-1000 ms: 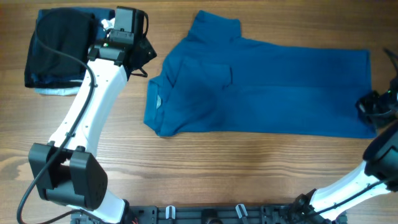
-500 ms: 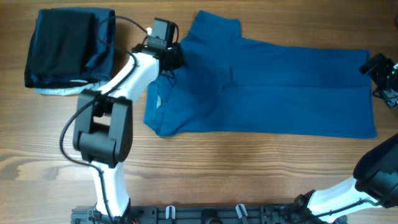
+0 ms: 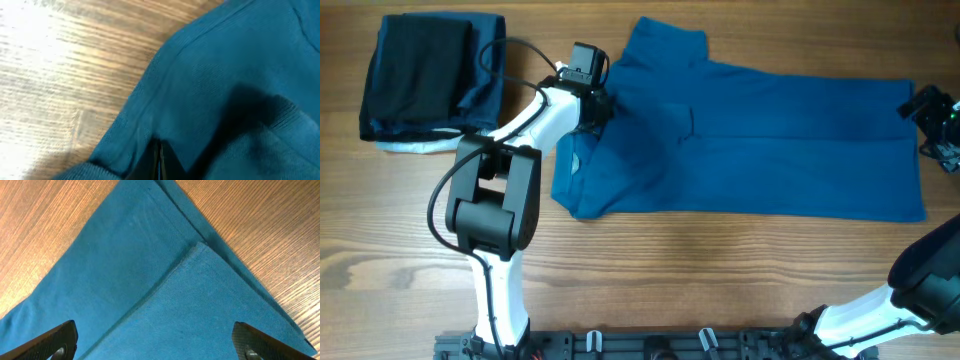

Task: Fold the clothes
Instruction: 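Press the left gripper on the shirt's left side and smooth it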

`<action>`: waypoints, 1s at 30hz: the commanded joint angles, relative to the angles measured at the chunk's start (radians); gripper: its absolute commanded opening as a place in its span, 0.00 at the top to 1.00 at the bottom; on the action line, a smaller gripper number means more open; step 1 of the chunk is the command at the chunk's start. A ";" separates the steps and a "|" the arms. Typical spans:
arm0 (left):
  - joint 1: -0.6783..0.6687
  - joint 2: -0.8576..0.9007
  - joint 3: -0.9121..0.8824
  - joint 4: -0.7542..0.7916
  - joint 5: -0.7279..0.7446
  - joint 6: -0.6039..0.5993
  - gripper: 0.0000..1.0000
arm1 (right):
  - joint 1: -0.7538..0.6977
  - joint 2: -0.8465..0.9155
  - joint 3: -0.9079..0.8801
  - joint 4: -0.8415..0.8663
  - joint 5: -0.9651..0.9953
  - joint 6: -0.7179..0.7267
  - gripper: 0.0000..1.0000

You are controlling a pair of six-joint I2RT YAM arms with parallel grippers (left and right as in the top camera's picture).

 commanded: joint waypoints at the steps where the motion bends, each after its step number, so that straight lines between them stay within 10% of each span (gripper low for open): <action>1: 0.005 0.049 -0.066 -0.116 -0.032 -0.029 0.96 | 0.000 -0.005 0.003 0.003 -0.013 -0.013 0.00; 21: 0.005 -0.117 0.029 -0.299 -0.101 -0.117 0.96 | 0.000 -0.005 0.003 0.003 -0.013 -0.013 0.00; 30: 0.004 -0.272 0.128 0.038 0.041 0.324 0.39 | 0.000 -0.005 0.003 0.003 -0.013 -0.013 0.00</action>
